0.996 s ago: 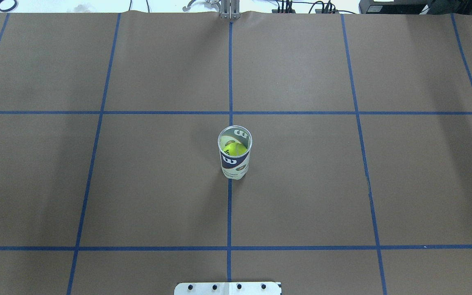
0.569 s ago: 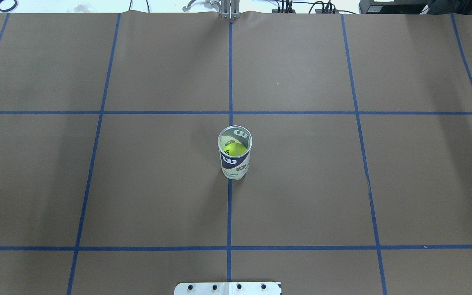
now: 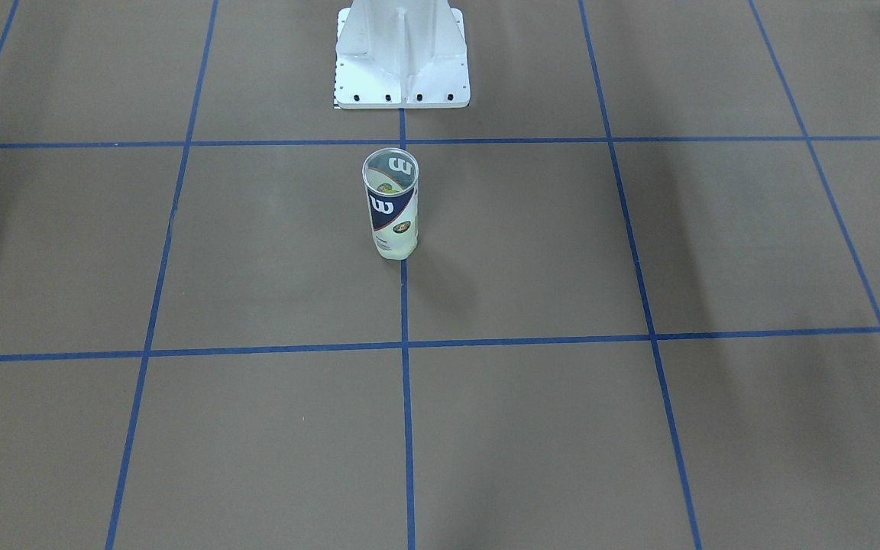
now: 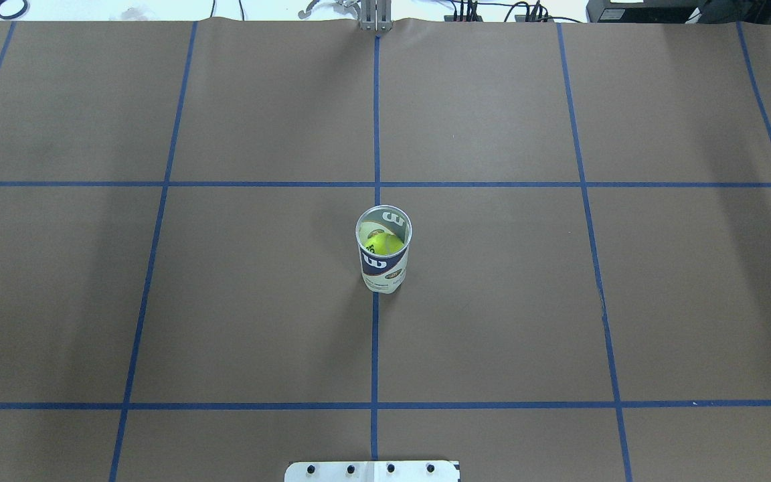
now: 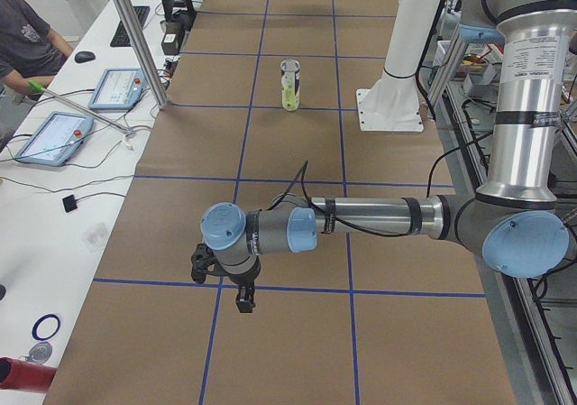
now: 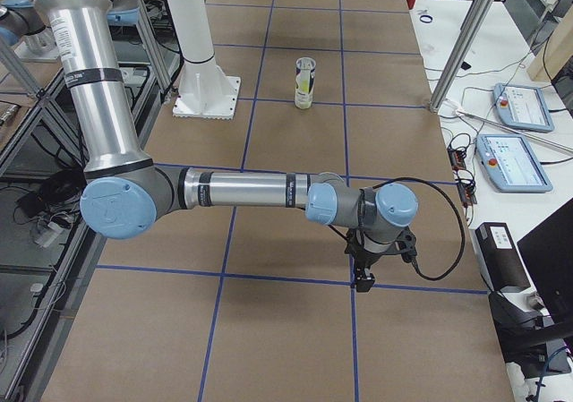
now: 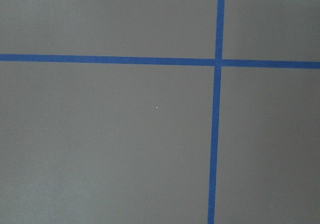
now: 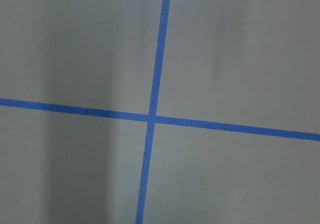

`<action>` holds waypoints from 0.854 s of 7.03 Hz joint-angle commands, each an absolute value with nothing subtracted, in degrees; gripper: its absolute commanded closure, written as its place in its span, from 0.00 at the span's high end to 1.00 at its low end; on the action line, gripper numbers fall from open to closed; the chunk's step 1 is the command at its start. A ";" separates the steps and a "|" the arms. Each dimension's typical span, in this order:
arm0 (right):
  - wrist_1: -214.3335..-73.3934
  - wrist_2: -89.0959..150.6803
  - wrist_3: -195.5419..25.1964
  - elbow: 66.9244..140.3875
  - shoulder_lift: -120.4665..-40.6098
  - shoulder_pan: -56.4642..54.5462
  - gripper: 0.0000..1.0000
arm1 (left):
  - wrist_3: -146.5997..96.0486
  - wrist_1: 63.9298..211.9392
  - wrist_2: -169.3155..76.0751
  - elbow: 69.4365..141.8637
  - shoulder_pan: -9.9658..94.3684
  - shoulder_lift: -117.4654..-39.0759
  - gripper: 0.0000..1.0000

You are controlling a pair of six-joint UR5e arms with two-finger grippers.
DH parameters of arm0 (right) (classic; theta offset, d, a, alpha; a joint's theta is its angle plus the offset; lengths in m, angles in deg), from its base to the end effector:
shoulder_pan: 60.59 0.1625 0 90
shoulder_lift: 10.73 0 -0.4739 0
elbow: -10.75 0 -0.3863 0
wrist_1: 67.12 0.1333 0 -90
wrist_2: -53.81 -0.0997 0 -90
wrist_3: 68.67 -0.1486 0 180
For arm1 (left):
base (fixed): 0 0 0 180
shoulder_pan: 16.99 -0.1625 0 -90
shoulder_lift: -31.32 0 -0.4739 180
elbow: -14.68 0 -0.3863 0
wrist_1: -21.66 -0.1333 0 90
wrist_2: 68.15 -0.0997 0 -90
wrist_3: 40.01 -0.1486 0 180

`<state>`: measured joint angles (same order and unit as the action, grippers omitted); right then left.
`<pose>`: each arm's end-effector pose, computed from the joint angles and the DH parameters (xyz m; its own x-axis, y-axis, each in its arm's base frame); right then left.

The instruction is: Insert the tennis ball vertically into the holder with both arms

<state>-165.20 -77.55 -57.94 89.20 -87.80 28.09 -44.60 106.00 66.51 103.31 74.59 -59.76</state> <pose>0.0218 -0.5789 0.7375 0.7347 -0.1261 0.6665 0.1625 0.9867 0.0076 -0.0422 -0.4825 0.7537 0.7089 -0.0126 -0.7052 -0.0294 0.9984 -0.0474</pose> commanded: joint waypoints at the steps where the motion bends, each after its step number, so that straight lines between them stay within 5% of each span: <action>1: -165.20 -77.49 -57.60 89.24 -87.81 28.09 1.00 | -45.01 106.12 66.41 103.27 74.59 -59.38 1.00; 6: -165.20 -77.23 -57.86 89.24 -87.55 28.09 1.00 | -44.49 108.66 66.06 103.27 74.41 -60.08 1.00</action>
<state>-165.20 -77.24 -57.76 89.23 -87.57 28.09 -44.38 108.21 66.11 103.30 74.44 -59.94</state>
